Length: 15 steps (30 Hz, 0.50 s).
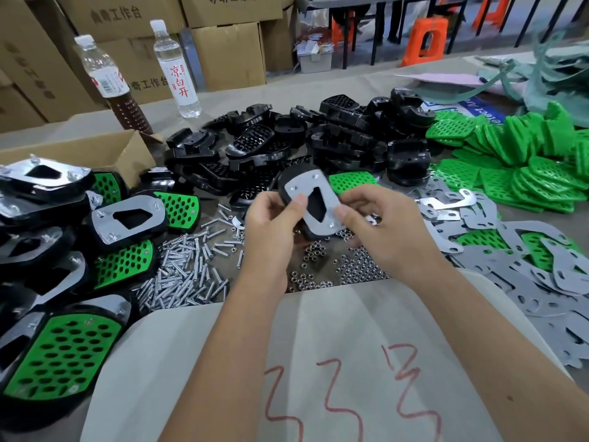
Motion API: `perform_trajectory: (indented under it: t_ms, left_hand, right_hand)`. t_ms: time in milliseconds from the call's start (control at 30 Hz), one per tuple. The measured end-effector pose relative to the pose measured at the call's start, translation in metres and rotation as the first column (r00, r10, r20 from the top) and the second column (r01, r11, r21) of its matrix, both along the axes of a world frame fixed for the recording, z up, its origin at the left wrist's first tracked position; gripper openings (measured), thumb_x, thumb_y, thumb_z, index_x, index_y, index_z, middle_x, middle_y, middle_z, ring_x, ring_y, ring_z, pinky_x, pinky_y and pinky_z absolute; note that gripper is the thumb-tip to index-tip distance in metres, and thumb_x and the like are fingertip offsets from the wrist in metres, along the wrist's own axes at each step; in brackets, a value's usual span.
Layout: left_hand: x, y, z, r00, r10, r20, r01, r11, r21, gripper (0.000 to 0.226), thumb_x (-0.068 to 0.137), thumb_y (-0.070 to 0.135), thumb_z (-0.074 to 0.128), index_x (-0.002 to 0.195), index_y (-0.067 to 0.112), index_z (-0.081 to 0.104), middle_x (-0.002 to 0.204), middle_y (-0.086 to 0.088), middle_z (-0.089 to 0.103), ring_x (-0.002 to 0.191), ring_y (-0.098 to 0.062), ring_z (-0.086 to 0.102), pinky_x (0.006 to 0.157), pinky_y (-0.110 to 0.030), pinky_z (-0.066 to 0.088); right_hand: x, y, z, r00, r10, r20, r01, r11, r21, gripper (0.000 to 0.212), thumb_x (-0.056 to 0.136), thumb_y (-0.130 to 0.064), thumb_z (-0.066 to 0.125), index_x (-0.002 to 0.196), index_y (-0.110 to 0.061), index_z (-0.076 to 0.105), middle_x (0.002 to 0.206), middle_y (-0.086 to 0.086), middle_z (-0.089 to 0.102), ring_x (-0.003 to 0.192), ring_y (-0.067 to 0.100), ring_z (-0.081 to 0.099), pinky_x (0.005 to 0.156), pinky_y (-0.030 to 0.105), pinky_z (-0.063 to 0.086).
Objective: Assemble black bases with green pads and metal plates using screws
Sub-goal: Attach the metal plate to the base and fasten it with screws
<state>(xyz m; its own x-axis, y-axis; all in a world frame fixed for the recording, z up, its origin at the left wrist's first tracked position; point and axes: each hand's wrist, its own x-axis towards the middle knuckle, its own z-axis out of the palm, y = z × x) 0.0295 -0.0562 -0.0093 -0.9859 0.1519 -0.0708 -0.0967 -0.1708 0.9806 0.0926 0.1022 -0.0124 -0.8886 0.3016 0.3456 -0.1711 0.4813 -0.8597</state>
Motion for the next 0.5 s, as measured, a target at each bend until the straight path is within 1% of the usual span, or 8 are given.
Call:
perform_trajectory:
  t_ms: [33, 67, 133, 167, 233, 367, 433, 500]
  left_hand:
    - [-0.002, -0.002, 0.000, 0.999, 0.045, 0.026, -0.045, 0.999, 0.023, 0.011, 0.099, 0.015, 0.070, 0.095, 0.010, 0.060, 0.090, -0.009, 0.073, 0.078, -0.020, 0.073, 0.065, -0.041, 0.063]
    - [-0.005, -0.005, -0.001, 0.995, 0.084, 0.055, -0.086, 0.995, 0.042, 0.013, 0.099, 0.016, 0.070, 0.097, 0.009, 0.058, 0.087, -0.006, 0.074, 0.075, -0.019, 0.073, 0.066, -0.042, 0.063]
    - [-0.010, -0.012, -0.002, 0.986, 0.134, 0.096, -0.139, 0.989, 0.048, 0.018, 0.095, 0.017, 0.073, 0.102, 0.010, 0.059, 0.085, -0.006, 0.074, 0.077, -0.021, 0.070, 0.080, -0.055, 0.061]
    - [-0.011, -0.016, -0.001, 0.985, 0.144, 0.096, -0.148, 0.988, 0.040, 0.022, 0.091, 0.019, 0.076, 0.103, 0.011, 0.059, 0.089, -0.008, 0.072, 0.081, -0.024, 0.068, 0.089, -0.061, 0.058]
    - [-0.011, -0.020, 0.002, 0.988, 0.135, 0.080, -0.138, 0.990, 0.027, 0.030, 0.078, 0.023, 0.078, 0.098, 0.013, 0.059, 0.093, -0.011, 0.069, 0.085, -0.026, 0.065, 0.095, -0.065, 0.054]
    - [-0.007, -0.018, 0.005, 0.994, 0.071, 0.085, -0.073, 0.997, 0.019, 0.032, 0.068, 0.024, 0.074, 0.094, 0.012, 0.059, 0.088, -0.010, 0.070, 0.081, -0.026, 0.067, 0.081, -0.048, 0.057]
    - [-0.006, -0.017, 0.005, 0.996, 0.049, 0.079, -0.048, 0.999, -0.013, 0.030, 0.070, 0.024, 0.073, 0.094, 0.012, 0.060, 0.087, -0.012, 0.068, 0.083, -0.027, 0.064, 0.077, -0.044, 0.051]
    - [-0.005, -0.018, 0.005, 0.998, 0.021, 0.067, -0.018, 0.999, -0.047, 0.027, 0.068, 0.024, 0.072, 0.089, 0.013, 0.058, 0.087, -0.012, 0.060, 0.081, -0.026, 0.057, 0.076, -0.043, 0.043]
  right_hand:
    - [0.002, 0.002, 0.000, 1.000, -0.031, -0.003, 0.031, 0.986, 0.167, 0.004, 0.092, -0.023, 0.077, 0.090, -0.026, 0.074, 0.079, -0.019, 0.069, 0.078, 0.002, 0.065, 0.073, 0.013, 0.048]
    - [0.005, 0.003, 0.001, 0.999, -0.020, 0.027, 0.011, 0.953, 0.302, 0.009, 0.090, -0.022, 0.079, 0.084, -0.026, 0.074, 0.071, -0.023, 0.065, 0.074, 0.000, 0.061, 0.067, 0.010, 0.043]
    - [0.008, 0.003, 0.002, 0.983, 0.064, 0.175, -0.139, 0.876, 0.463, 0.008, 0.086, -0.024, 0.082, 0.083, -0.028, 0.076, 0.068, -0.024, 0.059, 0.070, 0.000, 0.055, 0.065, 0.012, 0.038]
    - [0.009, 0.002, 0.002, 0.965, 0.092, 0.246, -0.211, 0.831, 0.515, 0.006, 0.086, -0.028, 0.082, 0.086, -0.030, 0.077, 0.070, -0.023, 0.057, 0.073, 0.000, 0.053, 0.070, 0.019, 0.040]
    - [0.008, 0.001, 0.002, 0.945, 0.105, 0.310, -0.269, 0.790, 0.551, 0.005, 0.088, -0.032, 0.081, 0.087, -0.031, 0.077, 0.079, -0.022, 0.054, 0.078, -0.001, 0.049, 0.077, 0.030, 0.044]
    - [0.008, 0.000, 0.006, 0.933, 0.121, 0.339, -0.299, 0.785, 0.543, 0.009, 0.086, -0.035, 0.081, 0.084, -0.033, 0.073, 0.085, -0.019, 0.057, 0.078, -0.007, 0.047, 0.073, 0.027, 0.039]
    - [0.009, -0.001, 0.006, 0.929, 0.098, 0.357, -0.297, 0.774, 0.560, 0.010, 0.088, -0.034, 0.079, 0.084, -0.033, 0.071, 0.085, -0.019, 0.056, 0.080, -0.005, 0.049, 0.073, 0.028, 0.040]
    - [0.010, -0.002, 0.005, 0.950, 0.069, 0.304, -0.234, 0.802, 0.550, 0.013, 0.091, -0.028, 0.076, 0.082, -0.032, 0.067, 0.078, -0.020, 0.055, 0.077, -0.004, 0.051, 0.070, 0.020, 0.037]
